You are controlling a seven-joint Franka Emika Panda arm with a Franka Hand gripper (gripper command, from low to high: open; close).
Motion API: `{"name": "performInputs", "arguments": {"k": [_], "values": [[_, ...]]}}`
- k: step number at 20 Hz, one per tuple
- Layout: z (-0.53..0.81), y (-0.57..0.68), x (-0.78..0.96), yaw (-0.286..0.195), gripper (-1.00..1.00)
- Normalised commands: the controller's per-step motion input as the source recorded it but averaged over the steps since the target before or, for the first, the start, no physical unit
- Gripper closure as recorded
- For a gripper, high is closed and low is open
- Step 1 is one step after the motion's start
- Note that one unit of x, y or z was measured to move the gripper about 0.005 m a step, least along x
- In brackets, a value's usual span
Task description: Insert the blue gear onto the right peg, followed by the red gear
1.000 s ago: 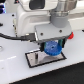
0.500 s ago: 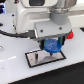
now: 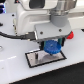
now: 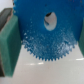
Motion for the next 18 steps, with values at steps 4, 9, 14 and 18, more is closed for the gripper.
{"name": "performInputs", "arguments": {"k": [4, 9, 14, 18], "values": [[0.45, 0.00, 0.20, 0.000, 1.00], [0.03, -0.03, 0.43, 0.000, 1.00], [-0.07, -0.03, 0.32, 0.000, 1.00], [-0.15, 0.01, 0.22, 0.000, 1.00]]}}
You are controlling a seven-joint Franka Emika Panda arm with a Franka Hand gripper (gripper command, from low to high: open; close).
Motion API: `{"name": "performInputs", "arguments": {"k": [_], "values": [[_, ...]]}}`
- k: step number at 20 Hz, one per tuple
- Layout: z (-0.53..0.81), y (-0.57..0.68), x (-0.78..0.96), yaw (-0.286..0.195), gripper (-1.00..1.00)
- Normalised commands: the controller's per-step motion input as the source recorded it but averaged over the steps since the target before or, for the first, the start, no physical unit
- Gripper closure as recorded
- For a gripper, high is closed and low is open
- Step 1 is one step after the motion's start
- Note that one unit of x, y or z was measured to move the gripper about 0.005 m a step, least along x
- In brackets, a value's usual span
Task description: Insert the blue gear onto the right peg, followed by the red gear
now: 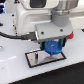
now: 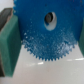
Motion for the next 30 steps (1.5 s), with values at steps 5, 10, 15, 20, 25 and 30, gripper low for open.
{"name": "performInputs", "arguments": {"k": [5, 10, 15, 20, 25, 30], "values": [[-0.06, 0.00, 0.12, 0.000, 1.00], [0.06, 0.00, 0.06, 0.000, 1.00], [0.25, 0.00, 0.00, 0.000, 1.00], [0.03, 0.00, 0.05, 0.000, 1.00], [-0.13, 0.00, 0.08, 0.000, 1.00], [-0.23, 0.00, 0.12, 0.000, 1.00]]}}
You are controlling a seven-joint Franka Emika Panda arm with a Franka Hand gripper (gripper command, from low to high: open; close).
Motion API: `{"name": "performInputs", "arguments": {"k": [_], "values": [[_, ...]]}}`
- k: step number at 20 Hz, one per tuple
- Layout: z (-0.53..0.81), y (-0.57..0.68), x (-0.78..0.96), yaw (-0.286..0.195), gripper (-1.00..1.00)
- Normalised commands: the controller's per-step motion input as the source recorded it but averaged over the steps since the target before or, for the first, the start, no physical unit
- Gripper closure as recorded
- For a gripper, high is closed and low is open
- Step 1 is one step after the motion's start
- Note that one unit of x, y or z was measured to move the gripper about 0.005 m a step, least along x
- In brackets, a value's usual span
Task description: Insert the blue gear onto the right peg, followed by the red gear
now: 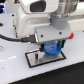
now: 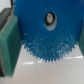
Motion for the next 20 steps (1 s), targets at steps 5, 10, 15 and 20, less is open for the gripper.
{"name": "performInputs", "arguments": {"k": [5, 10, 15, 20], "values": [[-0.19, 0.00, 0.07, 0.000, 1.00], [-0.05, 0.05, 0.02, 0.000, 1.00], [0.32, 0.12, 0.00, 0.000, -1.00], [0.33, 0.10, -0.02, 0.000, 1.00]]}}
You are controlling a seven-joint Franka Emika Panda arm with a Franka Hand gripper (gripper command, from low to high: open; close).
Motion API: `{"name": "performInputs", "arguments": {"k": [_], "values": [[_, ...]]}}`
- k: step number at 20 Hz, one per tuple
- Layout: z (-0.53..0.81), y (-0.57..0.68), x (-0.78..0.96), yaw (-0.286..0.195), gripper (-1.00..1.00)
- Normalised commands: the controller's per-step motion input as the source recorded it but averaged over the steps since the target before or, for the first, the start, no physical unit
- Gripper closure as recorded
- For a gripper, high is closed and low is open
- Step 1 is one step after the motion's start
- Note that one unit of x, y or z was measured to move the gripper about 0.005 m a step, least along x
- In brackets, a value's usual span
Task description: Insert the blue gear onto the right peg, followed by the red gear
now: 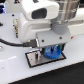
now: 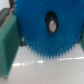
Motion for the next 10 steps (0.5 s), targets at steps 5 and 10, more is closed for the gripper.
{"name": "performInputs", "arguments": {"k": [5, 10], "values": [[-0.15, 0.01, -0.04, 0.000, -1.00], [0.19, 0.13, -0.61, 0.000, -1.00]]}}
